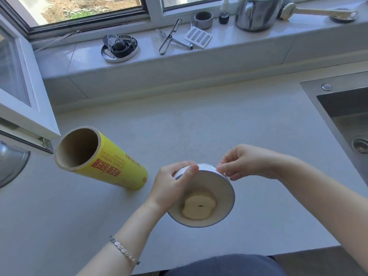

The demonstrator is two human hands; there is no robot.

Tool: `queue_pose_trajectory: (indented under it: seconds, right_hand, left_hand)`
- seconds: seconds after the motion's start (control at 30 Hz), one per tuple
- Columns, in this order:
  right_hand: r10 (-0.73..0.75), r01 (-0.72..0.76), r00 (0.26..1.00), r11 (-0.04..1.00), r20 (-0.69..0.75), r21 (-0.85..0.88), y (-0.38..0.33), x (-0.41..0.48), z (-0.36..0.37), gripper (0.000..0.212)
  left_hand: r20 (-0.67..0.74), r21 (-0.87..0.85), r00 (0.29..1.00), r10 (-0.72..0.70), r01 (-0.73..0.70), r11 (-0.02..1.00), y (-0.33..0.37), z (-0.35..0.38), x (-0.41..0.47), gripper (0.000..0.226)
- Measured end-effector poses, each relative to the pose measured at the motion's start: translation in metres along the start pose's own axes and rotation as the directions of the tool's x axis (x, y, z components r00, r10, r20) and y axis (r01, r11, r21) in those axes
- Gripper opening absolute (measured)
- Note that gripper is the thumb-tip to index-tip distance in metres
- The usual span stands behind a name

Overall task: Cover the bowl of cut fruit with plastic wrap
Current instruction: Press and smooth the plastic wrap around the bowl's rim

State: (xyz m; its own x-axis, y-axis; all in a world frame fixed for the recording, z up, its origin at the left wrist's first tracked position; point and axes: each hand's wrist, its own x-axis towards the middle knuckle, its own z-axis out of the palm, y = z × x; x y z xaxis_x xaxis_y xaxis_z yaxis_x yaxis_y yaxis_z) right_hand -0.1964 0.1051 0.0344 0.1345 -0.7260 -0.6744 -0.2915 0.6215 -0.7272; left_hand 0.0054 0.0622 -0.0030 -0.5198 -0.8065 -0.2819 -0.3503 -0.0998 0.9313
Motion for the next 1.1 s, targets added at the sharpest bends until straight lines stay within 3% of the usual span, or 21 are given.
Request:
queue_pose_trajectory:
  seconds: [0.17,0.33,0.47,0.6,0.7,0.77,0.87,0.93,1.1]
  right_hand:
    - [-0.064,0.049,0.997,0.963,-0.048,-0.265,0.002,-0.004,0.010,0.023]
    - [-0.069,0.067,0.986,0.998,-0.148,-0.022,0.003,0.001,0.013,0.024]
    - [-0.001,0.035,0.986,0.979,-0.166,0.200,0.000,0.004,0.015,0.020]
    - [0.058,-0.026,0.992,0.965,-0.115,0.262,-0.004,0.004,0.013,0.009]
    - [0.067,-0.053,0.991,0.991,-0.115,0.123,-0.003,0.006,0.013,0.025]
    - [0.058,-0.046,0.987,0.995,-0.148,0.088,-0.001,0.009,0.014,0.024]
    - [0.079,-0.024,0.979,0.960,-0.186,0.280,0.005,0.013,0.017,0.005]
    - [0.109,-0.036,0.981,0.914,-0.160,0.403,0.010,0.014,0.019,0.004]
    - [0.131,-0.011,0.968,0.873,-0.212,0.488,0.017,0.017,0.029,0.005]
  left_hand:
    - [-0.001,0.067,1.000,-0.028,0.028,0.997,0.000,0.001,-0.003,0.010]
    - [0.003,0.051,1.000,0.001,-0.001,0.999,-0.005,0.003,-0.005,0.029]
    - [0.009,0.085,1.000,0.000,0.000,0.996,-0.001,0.004,-0.006,0.024]
    - [0.010,0.113,1.000,0.017,-0.018,0.993,0.000,0.004,-0.007,0.021]
    - [0.028,0.150,0.999,0.035,-0.038,0.988,0.000,0.004,-0.007,0.029]
    - [0.035,0.170,0.998,0.043,-0.048,0.984,0.000,0.003,-0.008,0.029]
    - [0.008,0.121,0.999,0.037,-0.037,0.992,-0.001,0.002,-0.010,0.025]
    - [-0.014,0.092,0.999,0.050,-0.049,0.995,-0.001,0.001,-0.011,0.019]
    - [-0.071,0.033,0.995,0.066,-0.063,0.997,-0.002,0.004,-0.013,0.019]
